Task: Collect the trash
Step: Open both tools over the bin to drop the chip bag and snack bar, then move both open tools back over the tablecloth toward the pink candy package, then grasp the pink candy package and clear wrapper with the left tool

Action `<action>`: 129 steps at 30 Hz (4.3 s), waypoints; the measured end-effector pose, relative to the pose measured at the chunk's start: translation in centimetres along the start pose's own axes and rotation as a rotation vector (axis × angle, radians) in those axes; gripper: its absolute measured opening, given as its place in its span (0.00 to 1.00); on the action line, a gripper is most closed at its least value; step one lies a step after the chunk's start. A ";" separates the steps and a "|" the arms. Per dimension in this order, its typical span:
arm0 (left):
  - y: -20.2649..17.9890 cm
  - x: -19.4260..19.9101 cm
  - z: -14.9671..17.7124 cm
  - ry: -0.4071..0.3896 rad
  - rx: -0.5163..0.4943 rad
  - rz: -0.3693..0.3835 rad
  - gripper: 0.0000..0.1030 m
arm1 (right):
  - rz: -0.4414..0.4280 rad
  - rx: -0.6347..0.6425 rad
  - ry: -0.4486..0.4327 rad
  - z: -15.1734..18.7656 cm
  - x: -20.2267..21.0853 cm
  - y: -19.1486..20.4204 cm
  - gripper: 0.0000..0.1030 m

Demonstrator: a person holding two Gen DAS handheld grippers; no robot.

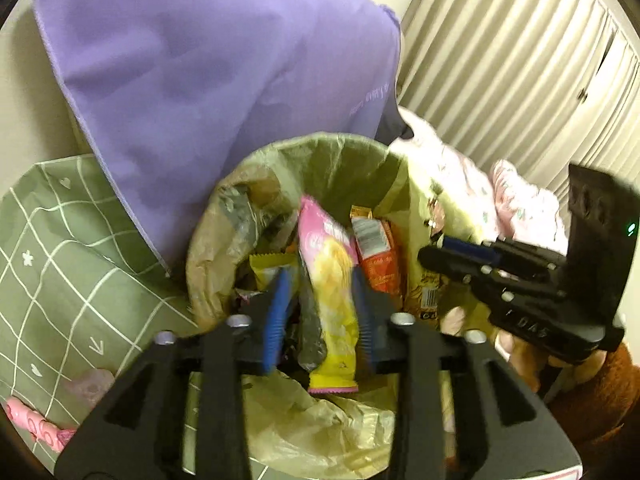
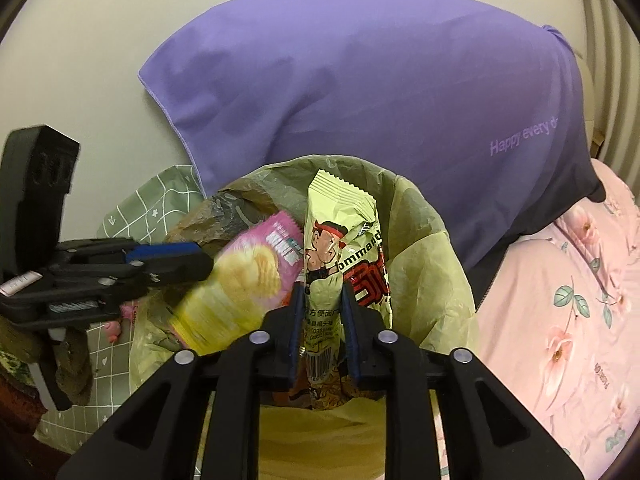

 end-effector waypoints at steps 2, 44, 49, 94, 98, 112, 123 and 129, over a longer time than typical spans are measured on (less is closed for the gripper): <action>0.1 0.7 -0.1 -0.024 0.002 -0.025 0.38 | 0.010 0.005 -0.007 0.0 0.3 0.2 0.31; 13.9 20.8 23.2 -0.066 0.424 -0.489 0.55 | -0.151 0.275 0.140 10.8 -8.3 20.7 0.32; 14.1 20.6 24.4 -0.028 0.404 -0.508 0.55 | -0.088 0.218 0.157 10.4 -12.2 20.4 0.32; 7.0 6.3 18.6 0.095 0.211 -0.055 0.55 | 0.005 0.024 0.144 17.2 0.6 9.6 0.40; 5.4 6.3 19.4 0.133 0.323 -0.046 0.58 | 0.080 -0.015 0.089 16.1 1.8 7.2 0.40; -2.8 0.2 17.9 0.217 0.319 -0.414 0.58 | 0.056 -0.013 0.054 18.6 4.5 -0.9 0.40; 0.7 7.5 22.6 0.197 0.332 -0.541 0.52 | -0.135 0.048 0.123 19.3 1.5 3.5 0.40; 3.9 11.9 24.9 0.140 0.423 -0.627 0.52 | -0.183 0.104 0.142 18.6 0.4 7.9 0.40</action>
Point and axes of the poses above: each gripper's, at about its wrist camera, not at the fingertips, and x roughly against the way its jaws point, y to its left, z to its underside, the point moved 2 cm from there along -x, roughly the way its jaws point, and after that the axes turned 14 degrees about -x, right-handed, at the moved point
